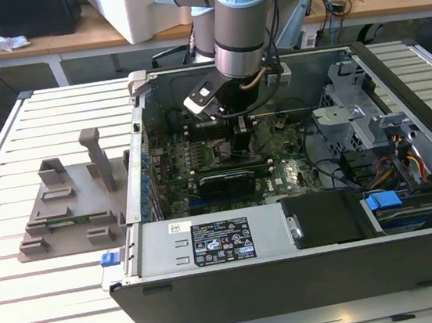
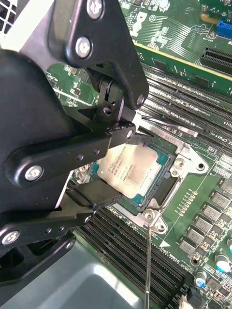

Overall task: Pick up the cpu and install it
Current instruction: 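Place the cpu into insertion slot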

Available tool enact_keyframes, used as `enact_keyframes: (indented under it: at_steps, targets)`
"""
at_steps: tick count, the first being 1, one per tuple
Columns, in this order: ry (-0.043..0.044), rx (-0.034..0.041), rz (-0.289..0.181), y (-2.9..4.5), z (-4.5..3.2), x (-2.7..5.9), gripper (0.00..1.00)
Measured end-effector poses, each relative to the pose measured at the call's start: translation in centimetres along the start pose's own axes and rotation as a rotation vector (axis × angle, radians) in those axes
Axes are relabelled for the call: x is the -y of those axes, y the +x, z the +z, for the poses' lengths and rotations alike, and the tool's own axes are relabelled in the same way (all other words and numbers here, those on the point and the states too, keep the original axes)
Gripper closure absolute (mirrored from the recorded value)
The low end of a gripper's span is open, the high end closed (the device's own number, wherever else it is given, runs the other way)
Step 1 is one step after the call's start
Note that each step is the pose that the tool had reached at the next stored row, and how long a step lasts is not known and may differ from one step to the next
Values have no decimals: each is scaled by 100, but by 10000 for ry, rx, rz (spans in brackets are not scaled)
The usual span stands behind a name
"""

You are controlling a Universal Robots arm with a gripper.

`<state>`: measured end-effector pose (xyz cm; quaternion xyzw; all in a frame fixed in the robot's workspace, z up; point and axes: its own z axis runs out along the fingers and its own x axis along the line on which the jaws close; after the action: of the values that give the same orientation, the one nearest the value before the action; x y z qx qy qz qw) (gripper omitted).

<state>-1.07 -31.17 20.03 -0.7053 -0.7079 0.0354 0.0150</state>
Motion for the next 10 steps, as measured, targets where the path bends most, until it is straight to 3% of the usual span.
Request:
enact_keyframes:
  at_steps: [7, 8, 10]
  targets:
    - [-1, -3, -1, 1, 4, -1, 45]
    - [-1, -2, -1, 0, 4, -1, 39]
    - [-2, -5, -2, 4, 5, -2, 39]
